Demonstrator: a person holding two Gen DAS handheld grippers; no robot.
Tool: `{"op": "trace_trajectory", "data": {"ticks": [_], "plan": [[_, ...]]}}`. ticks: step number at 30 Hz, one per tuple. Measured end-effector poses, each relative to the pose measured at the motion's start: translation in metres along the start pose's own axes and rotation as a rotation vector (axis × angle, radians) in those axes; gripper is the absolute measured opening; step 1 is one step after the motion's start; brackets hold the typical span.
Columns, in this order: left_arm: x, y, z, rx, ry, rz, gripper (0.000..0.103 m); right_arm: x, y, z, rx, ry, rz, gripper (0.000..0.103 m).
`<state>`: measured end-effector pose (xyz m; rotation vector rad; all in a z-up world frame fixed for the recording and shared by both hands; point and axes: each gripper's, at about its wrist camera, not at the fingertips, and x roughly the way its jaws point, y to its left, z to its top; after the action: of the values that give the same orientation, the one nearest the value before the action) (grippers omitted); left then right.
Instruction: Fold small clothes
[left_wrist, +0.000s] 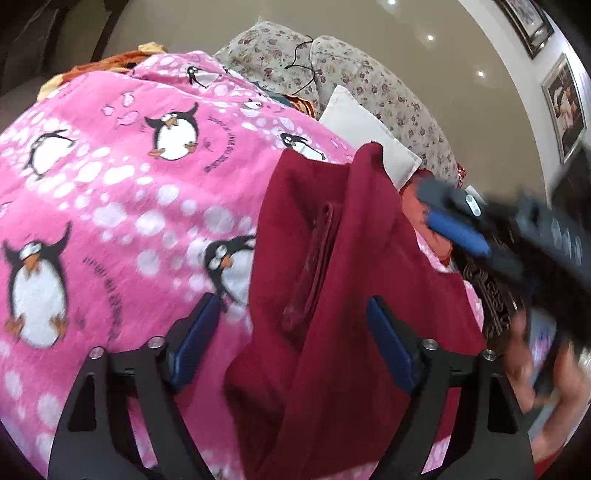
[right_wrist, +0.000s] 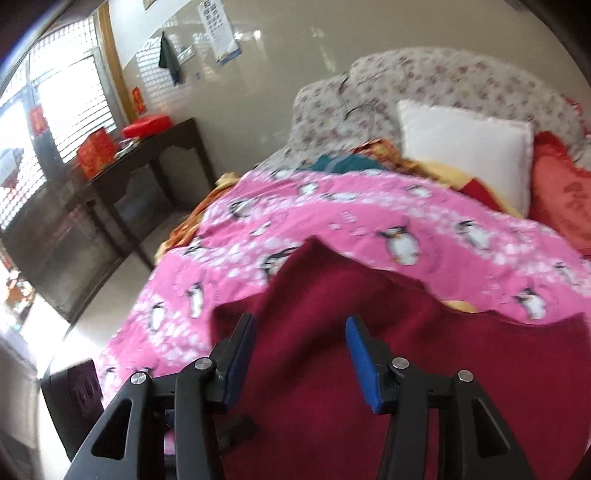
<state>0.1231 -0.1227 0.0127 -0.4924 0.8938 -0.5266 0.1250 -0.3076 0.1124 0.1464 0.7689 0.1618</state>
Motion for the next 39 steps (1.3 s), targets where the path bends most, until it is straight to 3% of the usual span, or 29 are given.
{"op": "trace_trajectory", "data": {"ticks": [2, 4, 6, 10, 13, 15, 19, 23, 24, 25, 27, 28, 31, 33, 35, 37, 39], "plan": [[0.003, 0.002, 0.006, -0.016, -0.007, -0.008, 0.087, -0.012, -0.015, -0.011, -0.020, -0.023, -0.071, 0.048], [0.006, 0.000, 0.008, -0.008, -0.010, -0.004, 0.089, -0.022, -0.031, -0.025, -0.066, -0.038, -0.147, 0.032], [0.008, -0.003, 0.007, 0.017, -0.006, -0.002, 0.090, -0.028, -0.052, -0.037, -0.078, -0.041, -0.216, 0.026], [0.011, -0.004, 0.008, 0.024, 0.007, -0.045, 0.089, -0.020, -0.090, -0.055, 0.038, -0.015, -0.076, 0.023], [0.015, -0.001, 0.006, -0.003, 0.058, -0.138, 0.066, -0.006, -0.094, -0.065, 0.023, -0.032, -0.081, 0.023], [0.015, 0.000, 0.005, 0.004, 0.060, -0.128, 0.060, -0.010, -0.092, -0.064, 0.024, -0.030, -0.088, 0.023], [0.015, -0.002, 0.004, 0.006, 0.054, -0.128, 0.062, -0.027, -0.087, -0.064, 0.007, -0.088, -0.079, 0.023], [0.018, -0.013, 0.002, 0.053, 0.050, -0.087, 0.065, -0.005, -0.104, -0.064, 0.065, -0.044, 0.000, 0.024], [0.017, -0.018, 0.000, 0.074, 0.052, -0.069, 0.059, -0.004, -0.113, -0.063, 0.114, -0.047, 0.041, 0.023], [0.014, -0.022, 0.000, 0.078, 0.061, -0.068, 0.045, -0.004, -0.122, -0.061, 0.166, -0.036, 0.087, 0.023], [0.004, -0.029, 0.000, 0.054, 0.079, -0.109, 0.030, -0.010, -0.136, -0.059, 0.228, -0.035, 0.134, 0.023], [-0.002, -0.035, 0.001, 0.052, 0.076, -0.131, 0.030, -0.013, -0.138, -0.059, 0.233, -0.038, 0.133, 0.023], [-0.023, -0.074, 0.002, 0.110, 0.068, -0.186, 0.029, -0.016, -0.154, -0.060, 0.272, -0.018, 0.180, 0.023], [-0.031, -0.113, -0.002, 0.177, 0.068, -0.210, 0.029, -0.026, -0.175, -0.059, 0.374, -0.020, 0.222, 0.024], [-0.033, -0.150, -0.011, 0.257, 0.074, -0.231, 0.029, -0.048, -0.197, -0.058, 0.447, -0.071, 0.215, 0.030], [-0.023, -0.185, -0.028, 0.333, 0.092, -0.251, 0.029, -0.075, -0.227, -0.062, 0.542, -0.151, 0.221, 0.050], [0.000, -0.205, -0.044, 0.351, 0.137, -0.278, 0.029, -0.098, -0.262, -0.073, 0.662, -0.214, 0.277, 0.052]]}}
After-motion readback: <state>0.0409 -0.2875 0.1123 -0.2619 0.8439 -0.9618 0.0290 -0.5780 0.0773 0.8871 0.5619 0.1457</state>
